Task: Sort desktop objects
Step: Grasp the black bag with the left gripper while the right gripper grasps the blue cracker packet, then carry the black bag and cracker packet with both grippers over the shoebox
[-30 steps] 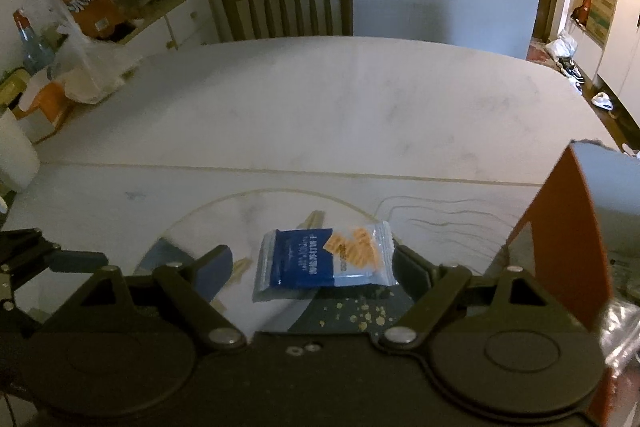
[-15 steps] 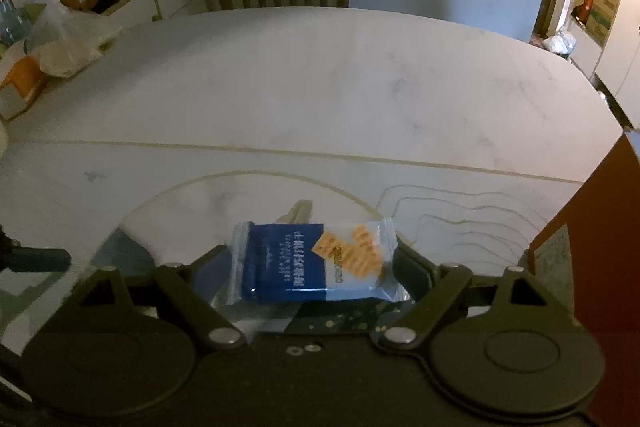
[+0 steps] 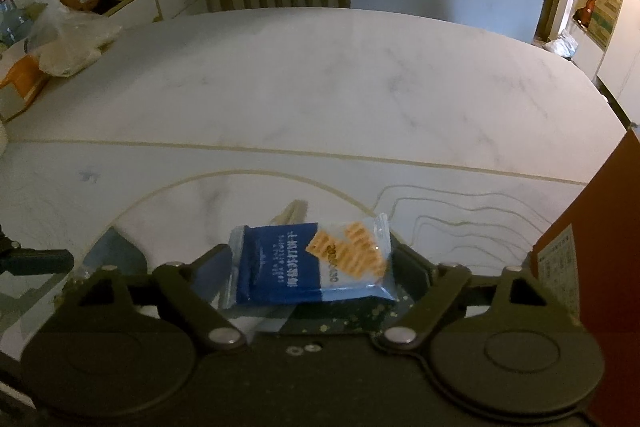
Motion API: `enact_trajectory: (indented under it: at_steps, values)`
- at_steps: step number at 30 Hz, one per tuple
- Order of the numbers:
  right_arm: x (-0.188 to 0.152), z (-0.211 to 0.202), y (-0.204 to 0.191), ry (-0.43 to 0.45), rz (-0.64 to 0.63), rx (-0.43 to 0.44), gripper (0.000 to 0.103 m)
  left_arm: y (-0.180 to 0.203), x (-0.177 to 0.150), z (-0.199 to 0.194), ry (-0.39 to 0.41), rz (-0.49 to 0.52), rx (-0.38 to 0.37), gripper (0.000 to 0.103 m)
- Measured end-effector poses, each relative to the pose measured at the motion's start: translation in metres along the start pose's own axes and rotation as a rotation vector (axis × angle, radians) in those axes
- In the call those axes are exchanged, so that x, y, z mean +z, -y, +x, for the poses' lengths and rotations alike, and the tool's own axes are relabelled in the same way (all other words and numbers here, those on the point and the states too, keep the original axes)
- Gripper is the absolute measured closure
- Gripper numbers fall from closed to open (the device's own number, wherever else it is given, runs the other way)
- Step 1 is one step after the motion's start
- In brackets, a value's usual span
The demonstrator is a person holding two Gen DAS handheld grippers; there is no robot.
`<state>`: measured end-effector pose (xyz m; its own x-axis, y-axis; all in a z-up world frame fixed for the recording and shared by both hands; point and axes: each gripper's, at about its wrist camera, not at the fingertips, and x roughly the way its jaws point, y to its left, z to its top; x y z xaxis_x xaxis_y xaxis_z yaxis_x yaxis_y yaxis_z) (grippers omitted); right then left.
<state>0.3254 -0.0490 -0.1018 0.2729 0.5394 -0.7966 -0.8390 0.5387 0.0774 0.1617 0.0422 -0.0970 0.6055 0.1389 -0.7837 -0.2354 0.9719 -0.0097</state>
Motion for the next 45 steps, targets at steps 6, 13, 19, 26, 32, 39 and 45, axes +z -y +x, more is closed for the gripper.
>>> enact_trajectory:
  at_steps: [6,13,19,26,32,39,45]
  values:
    - [0.000,-0.003,0.001,-0.008,0.007,0.004,0.023,-0.001,0.001,-0.001,0.013,0.004,0.008,0.049]
    - [0.005,-0.006,0.001,-0.021,0.029,0.019,0.034,-0.002,0.002,-0.001,0.016,0.005,0.008,0.055]
    - [0.002,-0.011,0.001,-0.066,0.063,0.022,0.032,-0.003,0.002,-0.002,0.021,0.003,0.005,0.055]
    - [-0.006,-0.026,-0.013,-0.107,-0.012,0.069,0.029,-0.004,0.000,-0.002,0.026,0.003,-0.001,0.055]
    - [0.002,-0.038,-0.014,-0.094,-0.136,0.063,0.019,-0.004,0.000,-0.003,0.027,-0.001,-0.004,0.055]
    - [0.003,-0.041,-0.021,-0.105,-0.214,0.091,0.014,-0.005,0.000,-0.003,0.026,-0.001,-0.007,0.055]
    - [0.002,-0.040,-0.027,-0.157,-0.266,0.102,0.013,-0.004,0.000,-0.003,0.027,-0.002,-0.006,0.055]
